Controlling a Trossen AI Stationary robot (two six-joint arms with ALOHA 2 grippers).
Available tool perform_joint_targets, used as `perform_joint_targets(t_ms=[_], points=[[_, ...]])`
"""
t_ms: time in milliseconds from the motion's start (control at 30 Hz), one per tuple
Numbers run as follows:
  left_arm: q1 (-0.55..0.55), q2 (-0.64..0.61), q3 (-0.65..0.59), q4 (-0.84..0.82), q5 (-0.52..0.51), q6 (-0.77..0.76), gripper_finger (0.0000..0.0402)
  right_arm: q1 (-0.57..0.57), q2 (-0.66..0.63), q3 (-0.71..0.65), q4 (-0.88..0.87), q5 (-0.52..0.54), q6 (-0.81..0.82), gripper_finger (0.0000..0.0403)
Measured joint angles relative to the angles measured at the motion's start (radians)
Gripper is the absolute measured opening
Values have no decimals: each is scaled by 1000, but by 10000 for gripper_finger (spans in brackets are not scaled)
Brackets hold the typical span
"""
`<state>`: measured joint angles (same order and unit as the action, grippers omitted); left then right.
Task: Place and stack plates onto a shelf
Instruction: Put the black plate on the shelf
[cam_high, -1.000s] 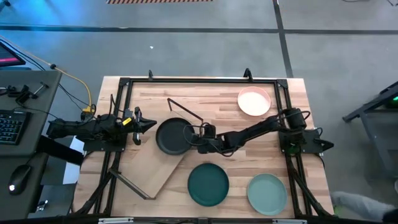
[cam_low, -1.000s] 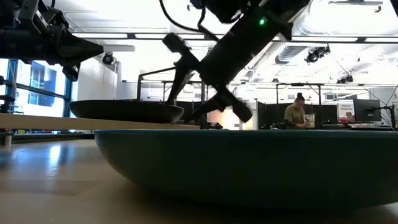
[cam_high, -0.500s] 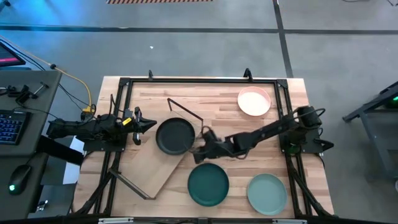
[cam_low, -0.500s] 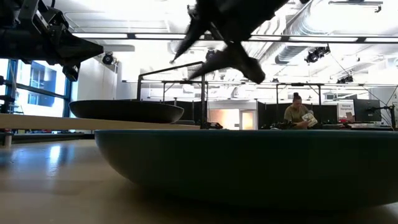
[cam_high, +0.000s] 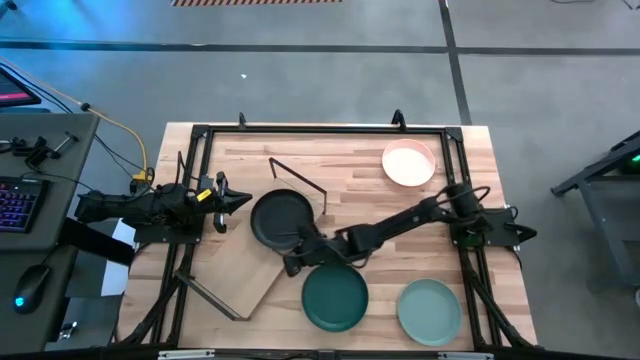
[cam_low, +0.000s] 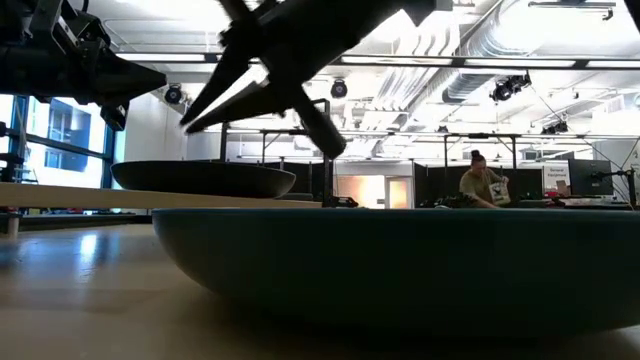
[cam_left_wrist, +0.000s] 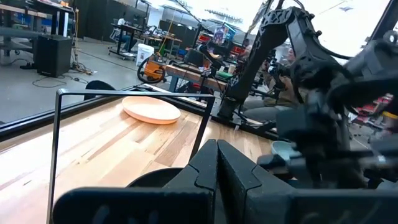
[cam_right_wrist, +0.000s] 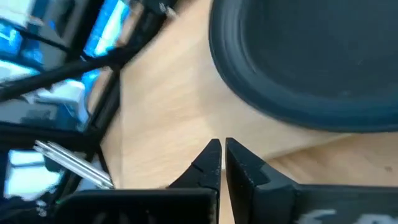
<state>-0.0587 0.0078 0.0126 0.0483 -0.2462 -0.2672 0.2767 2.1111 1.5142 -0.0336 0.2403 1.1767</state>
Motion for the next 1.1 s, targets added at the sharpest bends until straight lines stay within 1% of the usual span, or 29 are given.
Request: perform_joint_targets(t_ms=[167, 300, 367, 667, 1100], points=[[0, 0, 0, 0, 0, 0, 0, -7, 85, 85, -22, -70, 38, 1], [0, 0, 0, 0, 0, 0, 0, -8, 140, 119, -8, -76, 91, 0], [0, 0, 0, 0, 0, 0, 0, -10, 154, 121, 14, -61, 115, 0], [0, 0, 0, 0, 0, 0, 0, -41, 152, 123, 54, -16, 130, 0], [0, 0, 0, 0, 0, 0, 0, -60, 152, 123, 7, -6, 125, 0]])
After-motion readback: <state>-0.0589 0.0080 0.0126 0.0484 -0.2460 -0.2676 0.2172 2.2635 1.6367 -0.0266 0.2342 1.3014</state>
